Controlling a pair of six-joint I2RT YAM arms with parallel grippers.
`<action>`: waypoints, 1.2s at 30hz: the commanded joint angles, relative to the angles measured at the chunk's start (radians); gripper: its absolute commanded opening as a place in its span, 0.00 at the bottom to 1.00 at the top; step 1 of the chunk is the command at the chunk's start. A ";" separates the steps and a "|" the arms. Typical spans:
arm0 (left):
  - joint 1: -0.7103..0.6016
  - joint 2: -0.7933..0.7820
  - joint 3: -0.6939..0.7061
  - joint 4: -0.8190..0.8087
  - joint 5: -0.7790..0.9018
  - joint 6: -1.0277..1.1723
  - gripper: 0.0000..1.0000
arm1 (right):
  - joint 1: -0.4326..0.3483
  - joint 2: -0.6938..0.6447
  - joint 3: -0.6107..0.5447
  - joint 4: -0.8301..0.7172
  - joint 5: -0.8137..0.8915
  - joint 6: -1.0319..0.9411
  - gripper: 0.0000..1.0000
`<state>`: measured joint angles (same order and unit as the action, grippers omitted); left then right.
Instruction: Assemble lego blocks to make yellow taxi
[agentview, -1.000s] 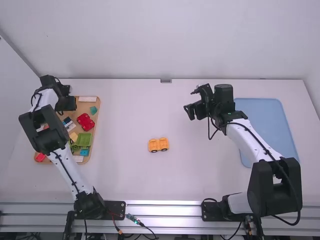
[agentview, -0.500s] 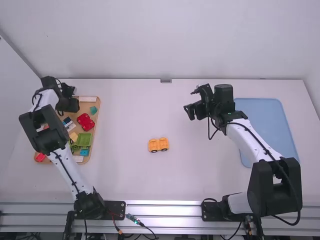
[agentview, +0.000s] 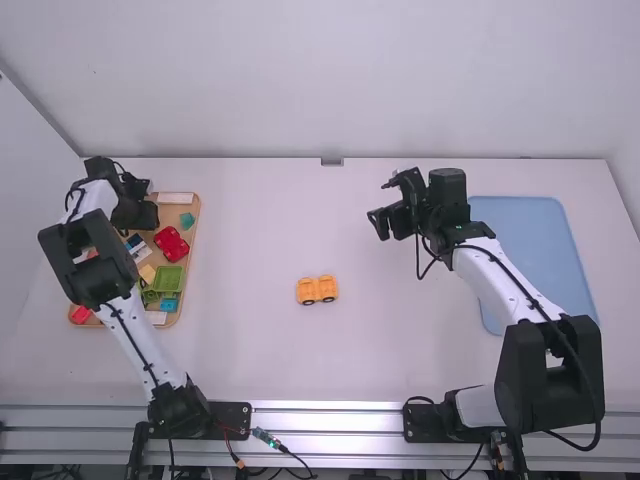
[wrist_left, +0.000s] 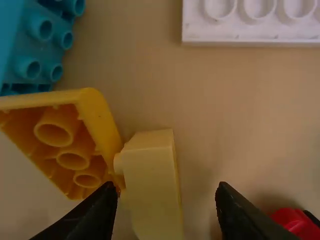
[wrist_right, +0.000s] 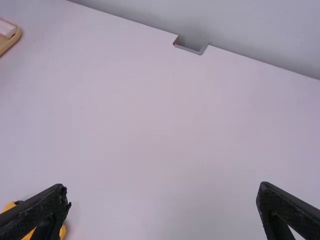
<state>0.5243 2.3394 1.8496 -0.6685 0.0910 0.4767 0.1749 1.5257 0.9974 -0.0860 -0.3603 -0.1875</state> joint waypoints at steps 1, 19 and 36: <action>-0.009 0.004 -0.006 -0.005 0.042 -0.027 0.51 | 0.003 0.008 0.025 -0.001 -0.006 0.001 0.99; -0.014 0.004 0.016 0.022 -0.149 -0.241 0.47 | 0.003 0.008 0.024 0.001 -0.006 -0.002 0.99; -0.055 0.004 0.148 -0.168 -0.108 -0.241 0.56 | 0.003 0.008 0.024 -0.002 -0.006 -0.003 0.99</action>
<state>0.4950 2.3390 2.0052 -0.8433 -0.0227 0.2428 0.1745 1.5257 0.9977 -0.0807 -0.3603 -0.1902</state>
